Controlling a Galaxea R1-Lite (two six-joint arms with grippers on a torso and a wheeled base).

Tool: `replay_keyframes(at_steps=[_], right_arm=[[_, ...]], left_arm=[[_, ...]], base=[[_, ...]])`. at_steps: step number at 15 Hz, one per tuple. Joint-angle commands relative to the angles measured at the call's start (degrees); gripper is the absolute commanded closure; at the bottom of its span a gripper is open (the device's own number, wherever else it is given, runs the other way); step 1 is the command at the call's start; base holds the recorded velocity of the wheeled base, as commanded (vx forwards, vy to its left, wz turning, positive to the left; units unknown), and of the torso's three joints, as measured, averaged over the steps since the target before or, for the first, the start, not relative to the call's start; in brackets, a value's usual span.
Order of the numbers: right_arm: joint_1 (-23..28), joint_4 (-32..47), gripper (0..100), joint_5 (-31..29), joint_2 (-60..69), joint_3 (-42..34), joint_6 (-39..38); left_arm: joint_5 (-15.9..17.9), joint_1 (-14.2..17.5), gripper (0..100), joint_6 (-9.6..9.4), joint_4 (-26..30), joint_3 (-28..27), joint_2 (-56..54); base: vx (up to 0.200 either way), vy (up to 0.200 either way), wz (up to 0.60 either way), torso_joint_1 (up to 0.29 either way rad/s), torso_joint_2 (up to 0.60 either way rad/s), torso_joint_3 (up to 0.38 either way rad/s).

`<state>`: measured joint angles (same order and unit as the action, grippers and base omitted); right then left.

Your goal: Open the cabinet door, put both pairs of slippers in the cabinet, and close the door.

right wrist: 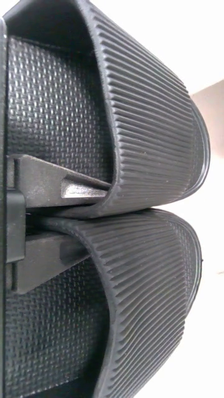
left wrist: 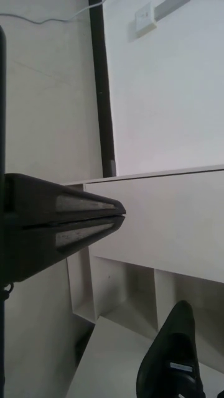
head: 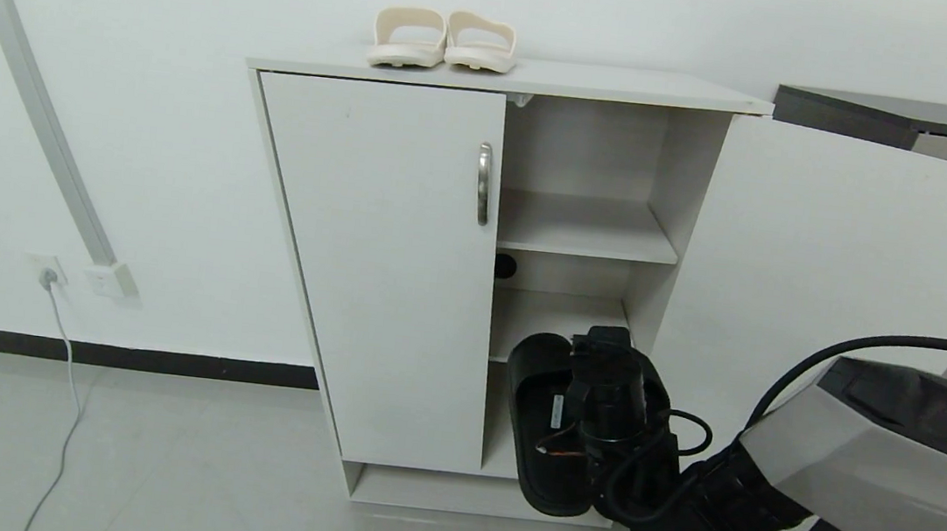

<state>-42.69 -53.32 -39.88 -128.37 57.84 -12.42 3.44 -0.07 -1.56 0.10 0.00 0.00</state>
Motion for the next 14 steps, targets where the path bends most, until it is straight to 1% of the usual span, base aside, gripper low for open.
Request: replay_keyframes(at_steps=[1,4,10,14], right_arm=[[-0.02,-0.03,100,0.06,-0.57,0.08,-0.50],[0.06,0.06,100,0.50,-0.92,0.25,-0.59],[0.94,0.15,100,0.50,-3.47,2.27,-1.03],[1.03,-0.29,100,1.73,-3.91,2.62,-1.46]], left_arm=[[-0.01,-0.01,100,-0.02,-0.01,0.00,0.09],[-0.01,-0.01,100,-0.02,-0.01,0.00,0.09],[-0.01,-0.01,100,-0.11,-0.01,0.00,0.09],[-0.01,-0.01,100,-0.11,-0.01,0.00,0.09]], base=[[0.000,0.000,0.00,0.000,0.00,0.000],[0.000,0.000,0.00,0.000,0.00,-0.083],[0.000,0.000,0.00,0.003,0.00,-0.189],[0.000,0.000,0.00,-0.001,0.00,-0.199]])
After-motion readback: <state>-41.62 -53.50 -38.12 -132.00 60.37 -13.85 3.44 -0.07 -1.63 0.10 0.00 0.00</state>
